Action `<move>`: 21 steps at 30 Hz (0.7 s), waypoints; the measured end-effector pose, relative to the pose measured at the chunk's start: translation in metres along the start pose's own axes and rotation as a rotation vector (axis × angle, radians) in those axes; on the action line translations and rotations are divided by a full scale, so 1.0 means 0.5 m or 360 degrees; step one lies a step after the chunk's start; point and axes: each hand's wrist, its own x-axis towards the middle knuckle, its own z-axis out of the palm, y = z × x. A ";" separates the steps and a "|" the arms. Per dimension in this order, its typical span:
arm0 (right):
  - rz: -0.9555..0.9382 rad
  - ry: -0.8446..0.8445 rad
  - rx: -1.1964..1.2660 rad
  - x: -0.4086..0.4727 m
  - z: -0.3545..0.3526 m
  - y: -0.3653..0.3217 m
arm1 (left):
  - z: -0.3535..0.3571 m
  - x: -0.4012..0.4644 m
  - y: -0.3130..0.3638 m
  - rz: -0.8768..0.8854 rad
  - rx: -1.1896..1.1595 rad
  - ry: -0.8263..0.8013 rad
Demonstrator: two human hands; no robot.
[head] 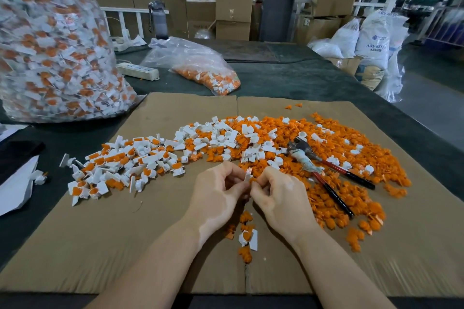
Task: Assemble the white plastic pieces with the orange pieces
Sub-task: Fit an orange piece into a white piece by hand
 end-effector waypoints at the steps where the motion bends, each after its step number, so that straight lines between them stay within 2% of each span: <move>1: 0.0012 -0.0011 0.0010 0.000 0.000 0.000 | 0.001 0.000 -0.001 0.0009 0.0024 -0.0008; 4: 0.0004 -0.0028 0.0055 0.002 -0.001 -0.002 | -0.001 0.003 -0.004 -0.0055 -0.0104 0.0012; 7: -0.0006 -0.0028 0.0168 0.002 -0.004 -0.004 | -0.007 0.007 -0.007 -0.0239 -0.0455 0.0016; 11: -0.0040 0.0097 0.0278 0.003 -0.008 -0.005 | -0.013 0.010 -0.009 -0.0317 -0.0761 -0.0007; 21: -0.0161 0.0086 0.0204 0.006 -0.009 -0.004 | -0.014 0.009 -0.010 -0.0299 -0.0745 -0.0081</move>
